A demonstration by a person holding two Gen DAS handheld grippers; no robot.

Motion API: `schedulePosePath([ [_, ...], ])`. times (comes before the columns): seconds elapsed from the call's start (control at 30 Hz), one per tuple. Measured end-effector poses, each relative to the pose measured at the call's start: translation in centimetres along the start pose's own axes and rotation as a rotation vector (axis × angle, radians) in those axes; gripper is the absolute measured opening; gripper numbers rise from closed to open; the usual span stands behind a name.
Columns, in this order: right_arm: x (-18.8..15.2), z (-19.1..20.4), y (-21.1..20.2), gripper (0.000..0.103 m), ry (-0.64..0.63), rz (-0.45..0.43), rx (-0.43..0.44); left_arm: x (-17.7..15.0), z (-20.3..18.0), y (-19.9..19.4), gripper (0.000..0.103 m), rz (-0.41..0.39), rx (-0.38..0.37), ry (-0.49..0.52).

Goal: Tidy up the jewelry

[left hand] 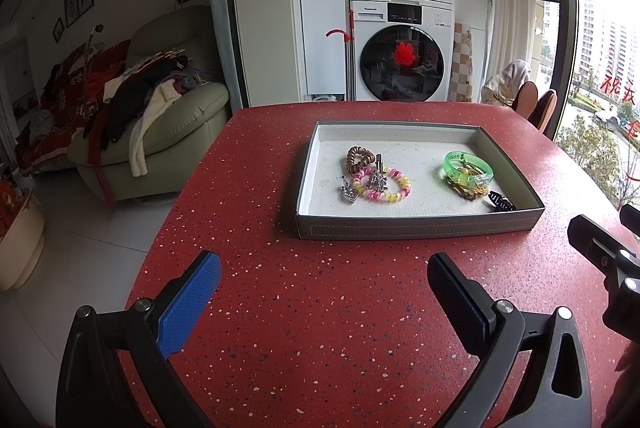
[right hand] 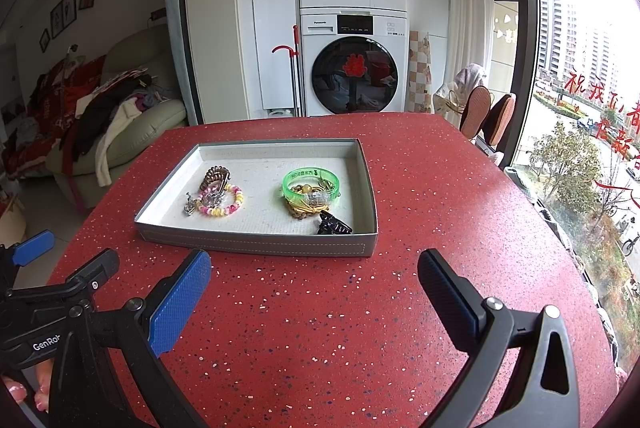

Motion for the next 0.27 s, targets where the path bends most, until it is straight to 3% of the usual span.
schedulePosePath([
  [0.27,-0.11,0.05,-0.02,0.103,0.0,0.0,0.001,-0.03,-0.08,-0.11,0.103,0.0,-0.002,0.005],
])
Point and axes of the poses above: each gripper's, at about its wrist camera, not at the fingertips, and y roughly the way its jaws point, z to its left, x to its top, the point moved 4 cm from there along y, roughly the way its jaws point, and after that the axes turned 9 degrees about -y, right-handed, at the moved point
